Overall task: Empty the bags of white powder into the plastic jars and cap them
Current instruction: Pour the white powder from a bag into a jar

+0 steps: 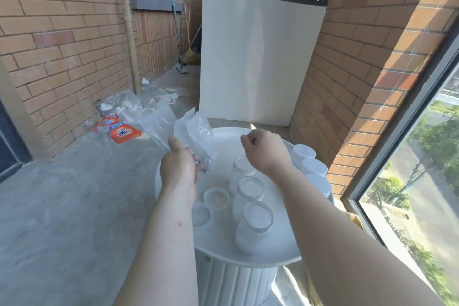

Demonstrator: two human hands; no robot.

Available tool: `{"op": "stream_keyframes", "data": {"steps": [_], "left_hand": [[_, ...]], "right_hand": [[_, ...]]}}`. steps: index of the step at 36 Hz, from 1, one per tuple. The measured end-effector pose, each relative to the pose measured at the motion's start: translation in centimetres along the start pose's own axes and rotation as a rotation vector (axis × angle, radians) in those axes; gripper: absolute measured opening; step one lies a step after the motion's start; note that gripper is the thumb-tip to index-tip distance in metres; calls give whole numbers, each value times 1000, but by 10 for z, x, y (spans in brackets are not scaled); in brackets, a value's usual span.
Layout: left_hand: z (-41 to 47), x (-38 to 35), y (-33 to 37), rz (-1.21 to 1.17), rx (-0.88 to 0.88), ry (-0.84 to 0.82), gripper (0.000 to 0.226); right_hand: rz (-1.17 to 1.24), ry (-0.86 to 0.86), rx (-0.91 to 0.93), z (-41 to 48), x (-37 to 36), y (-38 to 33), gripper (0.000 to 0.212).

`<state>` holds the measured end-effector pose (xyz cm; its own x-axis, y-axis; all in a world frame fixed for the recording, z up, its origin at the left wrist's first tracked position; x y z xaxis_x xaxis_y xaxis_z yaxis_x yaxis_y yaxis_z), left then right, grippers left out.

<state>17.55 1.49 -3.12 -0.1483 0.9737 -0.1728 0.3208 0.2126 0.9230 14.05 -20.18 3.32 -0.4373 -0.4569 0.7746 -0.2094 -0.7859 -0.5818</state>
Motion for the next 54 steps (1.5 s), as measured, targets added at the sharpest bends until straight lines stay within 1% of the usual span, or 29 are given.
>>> {"op": "stream_keyframes", "data": {"steps": [2,3,6,8,12,17,20,25,27,30,32,36,40,43,47,51,54], "left_hand": [[3,7,1,-17,-1,20,60],[3,10,3,-31,0,31,59],[7,20,7,-74,9,61,62],[11,28,9,-91,16,75,64],[14,36,16,-121,5,70,62],[16,38,21,-130,-5,53,61],[16,37,24,-117,-14,30,60],[14,35,28,-92,-25,-2,59],[11,32,29,-85,-23,-22,59],[5,26,34,-72,-43,-57,59],[-1,18,39,-59,-60,-90,58],[-20,-7,45,-22,-87,-188,58],[-42,-31,40,18,-89,-274,59],[-57,-49,34,43,-75,-324,57],[-78,-74,23,71,-52,-392,54],[-99,-94,12,113,-27,-443,53],[-111,-106,6,155,-19,-458,52]], "right_hand": [[-59,-46,57,7,-11,-22,23],[-74,-68,75,11,-17,-31,21],[-82,-125,140,25,-39,-60,30],[-149,-167,225,34,-54,-80,36],[-190,-223,308,43,-77,-111,39],[-253,-272,273,50,-99,-117,34],[-273,-279,203,57,-104,-112,45],[-76,-100,11,69,-77,-93,39],[-48,-45,-19,69,-57,-89,38],[-90,29,23,67,-19,-92,40],[-73,113,69,65,13,-94,39],[-27,326,160,44,87,-99,26],[13,450,215,11,143,-94,21],[27,486,237,-13,163,-77,22],[9,512,259,-41,174,-47,34],[19,478,172,-63,176,-6,26],[98,453,140,-77,173,16,27]]}}
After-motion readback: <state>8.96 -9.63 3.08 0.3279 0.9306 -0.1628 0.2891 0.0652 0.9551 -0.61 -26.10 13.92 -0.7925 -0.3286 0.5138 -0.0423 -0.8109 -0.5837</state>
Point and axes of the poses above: each hand's wrist, its own z-axis towards the middle knuckle, its own x-axis out of the back of the hand, y = z × x, the point moved 9 cm from there along z, towards the middle knuckle, and after that the axes turned 4 degrees about z, right-handed, at the moved point
